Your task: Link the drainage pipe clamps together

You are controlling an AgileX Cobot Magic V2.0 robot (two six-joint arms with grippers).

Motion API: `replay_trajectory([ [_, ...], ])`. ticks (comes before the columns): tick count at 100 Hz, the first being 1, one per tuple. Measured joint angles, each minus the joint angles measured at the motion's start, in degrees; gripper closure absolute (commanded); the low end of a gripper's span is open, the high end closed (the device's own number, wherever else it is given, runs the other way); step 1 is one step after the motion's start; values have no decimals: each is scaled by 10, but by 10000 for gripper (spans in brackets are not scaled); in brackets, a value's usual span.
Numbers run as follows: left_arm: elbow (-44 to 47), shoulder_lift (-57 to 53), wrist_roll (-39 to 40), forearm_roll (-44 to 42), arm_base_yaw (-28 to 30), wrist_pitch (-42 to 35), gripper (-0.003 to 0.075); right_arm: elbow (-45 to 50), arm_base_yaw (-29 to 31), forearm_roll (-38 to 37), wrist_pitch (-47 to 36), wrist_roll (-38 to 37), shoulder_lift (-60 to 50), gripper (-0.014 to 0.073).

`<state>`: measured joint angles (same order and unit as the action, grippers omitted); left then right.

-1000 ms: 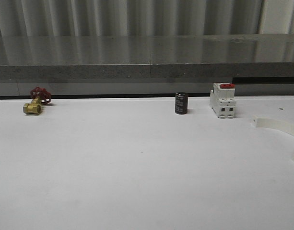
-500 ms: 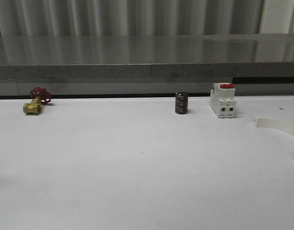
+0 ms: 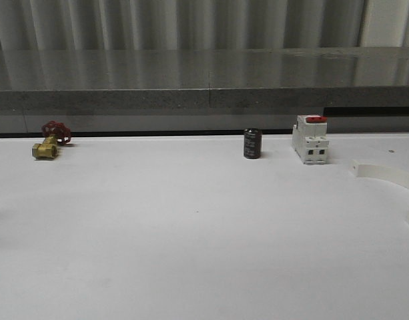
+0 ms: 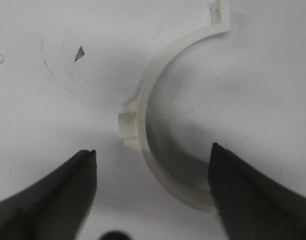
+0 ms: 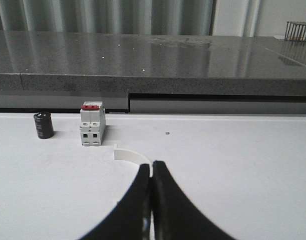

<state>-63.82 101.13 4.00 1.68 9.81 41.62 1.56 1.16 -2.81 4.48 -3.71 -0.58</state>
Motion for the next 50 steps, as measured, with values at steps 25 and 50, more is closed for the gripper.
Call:
replay_trajectory([
  [25,-39,61,0,0,1,0,248,0,0,0,0,0,0,659],
  [50,-46,86,0,0,1,-1,248,0,0,0,0,0,0,659],
])
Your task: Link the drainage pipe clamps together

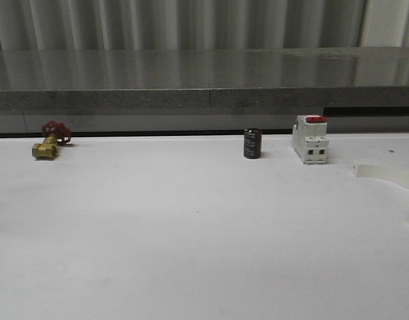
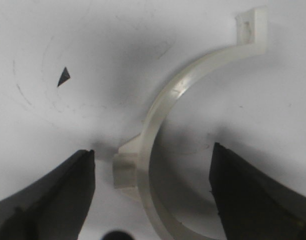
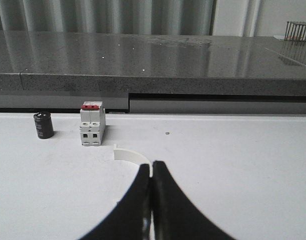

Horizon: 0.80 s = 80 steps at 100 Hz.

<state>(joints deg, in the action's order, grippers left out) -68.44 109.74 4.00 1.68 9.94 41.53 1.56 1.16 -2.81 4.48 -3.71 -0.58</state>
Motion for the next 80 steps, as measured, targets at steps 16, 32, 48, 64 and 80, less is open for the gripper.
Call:
replay_trajectory([
  [16,0,7,0,0,0,-7,253,0,0,0,0,0,0,659],
  [32,0,7,0,0,0,-10,437,0,0,0,0,0,0,659],
  [48,0,7,0,0,0,-12,636,0,0,0,0,0,0,659],
  [64,-3,7,0,0,0,-10,717,0,0,0,0,0,0,659],
  [80,-23,-3,0,-1,-12,-1,716,0,0,0,0,0,0,659],
])
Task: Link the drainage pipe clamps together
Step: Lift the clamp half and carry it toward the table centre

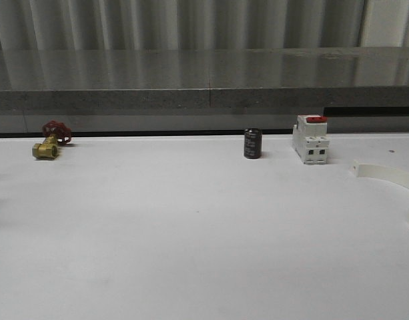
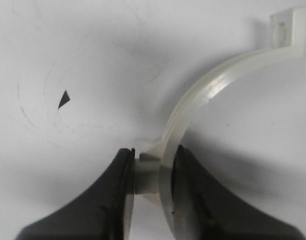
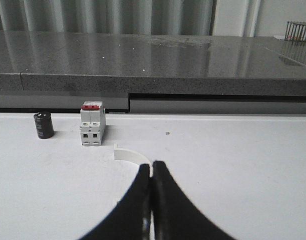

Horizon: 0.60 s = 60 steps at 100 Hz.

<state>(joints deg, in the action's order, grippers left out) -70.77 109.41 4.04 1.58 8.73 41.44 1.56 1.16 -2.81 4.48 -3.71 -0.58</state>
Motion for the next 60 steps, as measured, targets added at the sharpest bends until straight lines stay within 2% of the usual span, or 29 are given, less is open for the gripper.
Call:
replay_trajectory([
  [60,-25,-24,1,75,-212,-20,716,0,0,0,0,0,0,659],
])
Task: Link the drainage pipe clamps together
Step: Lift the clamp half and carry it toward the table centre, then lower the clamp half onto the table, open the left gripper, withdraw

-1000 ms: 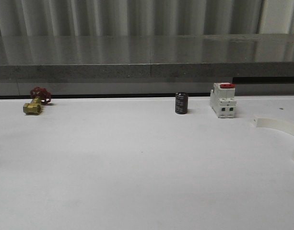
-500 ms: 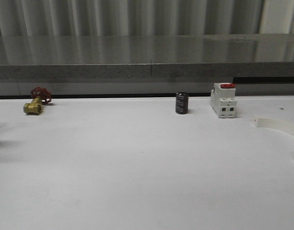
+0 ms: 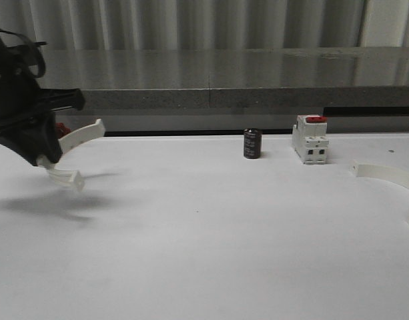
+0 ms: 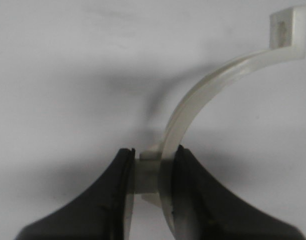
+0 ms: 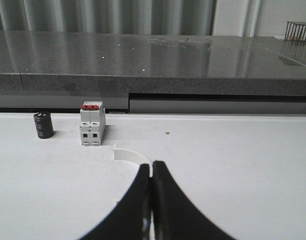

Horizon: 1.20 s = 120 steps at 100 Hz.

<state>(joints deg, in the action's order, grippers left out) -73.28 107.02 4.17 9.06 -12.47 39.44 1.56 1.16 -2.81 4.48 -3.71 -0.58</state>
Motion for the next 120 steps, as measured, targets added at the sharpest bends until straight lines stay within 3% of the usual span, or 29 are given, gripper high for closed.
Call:
replay_trajectory([
  [24,-18,36,0,6,-51,-11,716,0,0,0,0,0,0,659],
  [74,-20,60,12,6,-58,-3,698,0,0,0,0,0,0,659],
  [83,-20,62,17,6,-58,-3,617,0,0,0,0,0,0,659],
  [91,-20,63,18,6,-58,-3,462,0,0,0,0,0,0,659],
  [102,-20,64,18,6,-58,-4,310,0,0,0,0,0,0,659],
  [120,-24,64,19,6,-58,-8,313,0,0,0,0,0,0,659],
])
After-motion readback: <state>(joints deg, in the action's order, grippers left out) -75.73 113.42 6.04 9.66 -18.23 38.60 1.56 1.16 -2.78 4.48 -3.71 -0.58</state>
